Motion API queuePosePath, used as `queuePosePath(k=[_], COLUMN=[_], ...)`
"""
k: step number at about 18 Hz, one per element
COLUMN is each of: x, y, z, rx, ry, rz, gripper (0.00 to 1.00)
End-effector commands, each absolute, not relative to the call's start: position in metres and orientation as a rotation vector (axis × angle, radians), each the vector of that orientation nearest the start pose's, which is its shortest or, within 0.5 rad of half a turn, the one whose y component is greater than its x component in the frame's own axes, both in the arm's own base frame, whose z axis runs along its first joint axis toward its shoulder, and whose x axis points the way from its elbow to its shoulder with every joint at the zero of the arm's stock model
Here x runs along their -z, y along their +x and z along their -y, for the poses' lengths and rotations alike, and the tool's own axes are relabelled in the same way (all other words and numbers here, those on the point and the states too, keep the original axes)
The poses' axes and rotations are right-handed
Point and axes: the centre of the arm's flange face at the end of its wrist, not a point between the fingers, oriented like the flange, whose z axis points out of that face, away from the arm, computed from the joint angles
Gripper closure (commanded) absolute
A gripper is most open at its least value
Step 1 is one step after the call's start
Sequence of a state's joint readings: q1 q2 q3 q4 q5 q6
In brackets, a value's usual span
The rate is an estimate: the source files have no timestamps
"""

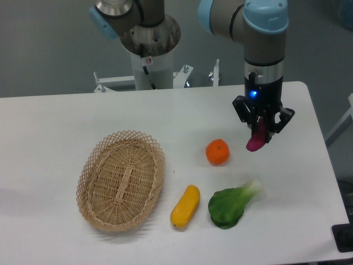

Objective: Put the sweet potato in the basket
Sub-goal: 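Hold the purple sweet potato in the gripper above the table, then carry the held sweet potato over and down into the wicker basket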

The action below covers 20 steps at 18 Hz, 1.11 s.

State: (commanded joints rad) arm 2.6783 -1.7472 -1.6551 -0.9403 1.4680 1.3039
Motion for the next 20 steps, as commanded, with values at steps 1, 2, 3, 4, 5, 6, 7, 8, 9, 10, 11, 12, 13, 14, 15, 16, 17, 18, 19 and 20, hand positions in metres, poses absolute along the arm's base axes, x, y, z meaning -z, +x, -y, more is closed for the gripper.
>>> queuePosePath(k=[1,2,3,4,5,6,7,8,9,10,11,12,13,14,15,16,17,18,19,20], x=[-0.423,-0.424,-0.426,-0.425,-0.424,-0.422,-0.420,-0.419,-0.418,-0.417,-0.417,-0.417,-0.419,-0.424,-0.426,-0.428,-0.428,-0.428,-0.427,-0.425], y=[-0.457,-0.457,-0.457,-0.457,-0.455,-0.455,-0.454,-0.454,-0.453,-0.452,-0.451,-0.445,-0.439,-0.431,-0.424,-0.415,-0.402,-0.389,-0.378,-0.364], z=[-0.388,-0.389,-0.390,-0.390,-0.391,-0.391,-0.391,-0.391,-0.391,-0.391,-0.393,-0.400,-0.405,-0.410,-0.416,-0.425,-0.438,-0.449,-0.458,-0.470], rx=[-0.449,-0.452,-0.456,-0.455,-0.451,-0.448,-0.445,-0.443,-0.438,-0.436,-0.433,-0.427,-0.424,-0.427,-0.423,-0.418,-0.404,-0.392,-0.383,-0.381], ry=[-2.865,-2.863,-2.861,-2.863,-2.865,-2.871,-2.874,-2.875,-2.876,-2.877,-2.876,-2.873,-2.868,-2.860,-2.853,-2.843,-2.836,-2.833,-2.836,-2.841], rz=[-0.312,-0.312,-0.312,-0.312,-0.318,-0.317,-0.319,-0.317,-0.319,-0.317,-0.308,-0.296,-0.283,-0.258,-0.225,-0.190,-0.158,-0.117,-0.063,-0.034], gripper=[0.75,0.75,0.75,0.75,0.75,0.75,0.75,0.75,0.75,0.75,0.75,0.75,0.75,0.75,0.75,0.75,0.75,0.75,0.75,0.75])
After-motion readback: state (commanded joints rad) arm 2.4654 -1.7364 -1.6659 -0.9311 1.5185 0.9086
